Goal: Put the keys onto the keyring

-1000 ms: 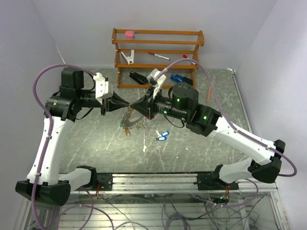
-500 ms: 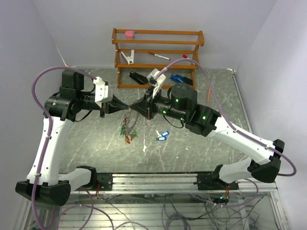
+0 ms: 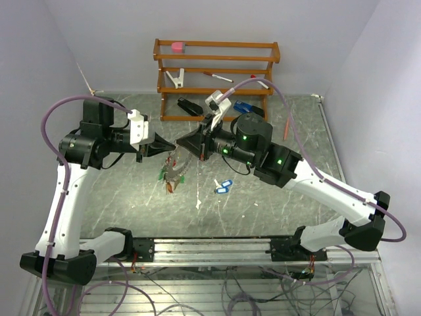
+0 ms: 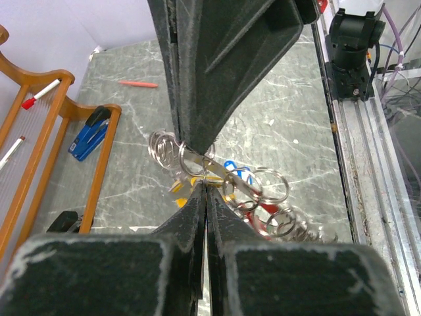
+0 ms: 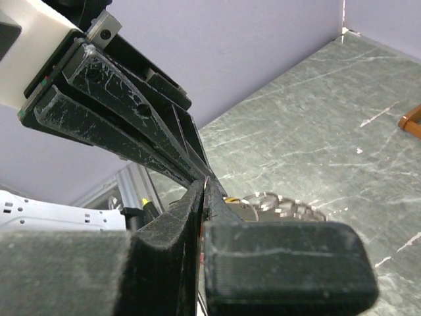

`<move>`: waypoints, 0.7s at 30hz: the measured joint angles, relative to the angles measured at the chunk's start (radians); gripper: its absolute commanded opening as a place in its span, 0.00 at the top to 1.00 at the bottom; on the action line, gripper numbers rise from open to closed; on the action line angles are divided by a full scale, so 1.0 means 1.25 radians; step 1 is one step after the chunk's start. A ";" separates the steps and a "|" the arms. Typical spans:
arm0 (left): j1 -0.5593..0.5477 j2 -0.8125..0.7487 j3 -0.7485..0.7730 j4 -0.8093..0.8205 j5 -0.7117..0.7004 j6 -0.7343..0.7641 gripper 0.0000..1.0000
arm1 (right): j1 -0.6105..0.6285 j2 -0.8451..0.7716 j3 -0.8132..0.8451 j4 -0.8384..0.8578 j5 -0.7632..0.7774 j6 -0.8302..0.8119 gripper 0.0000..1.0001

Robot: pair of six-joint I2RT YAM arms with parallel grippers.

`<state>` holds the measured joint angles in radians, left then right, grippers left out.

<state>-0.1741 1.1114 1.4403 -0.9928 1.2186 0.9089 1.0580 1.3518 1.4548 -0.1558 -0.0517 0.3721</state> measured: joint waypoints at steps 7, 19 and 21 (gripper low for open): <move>0.000 -0.008 -0.003 0.000 -0.002 0.000 0.93 | 0.001 0.011 0.000 0.027 0.001 0.010 1.00; -0.005 -0.002 0.007 -0.031 -0.018 0.019 0.93 | 0.011 0.025 0.013 0.008 0.052 0.010 1.00; -0.005 0.000 0.011 -0.039 -0.021 0.024 0.93 | 0.014 0.032 0.022 0.001 0.060 0.007 1.00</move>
<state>-0.1806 1.1110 1.4544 -1.0412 1.1919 0.9390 1.0756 1.3918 1.4822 -0.1543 0.0238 0.3813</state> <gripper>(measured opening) 0.074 0.007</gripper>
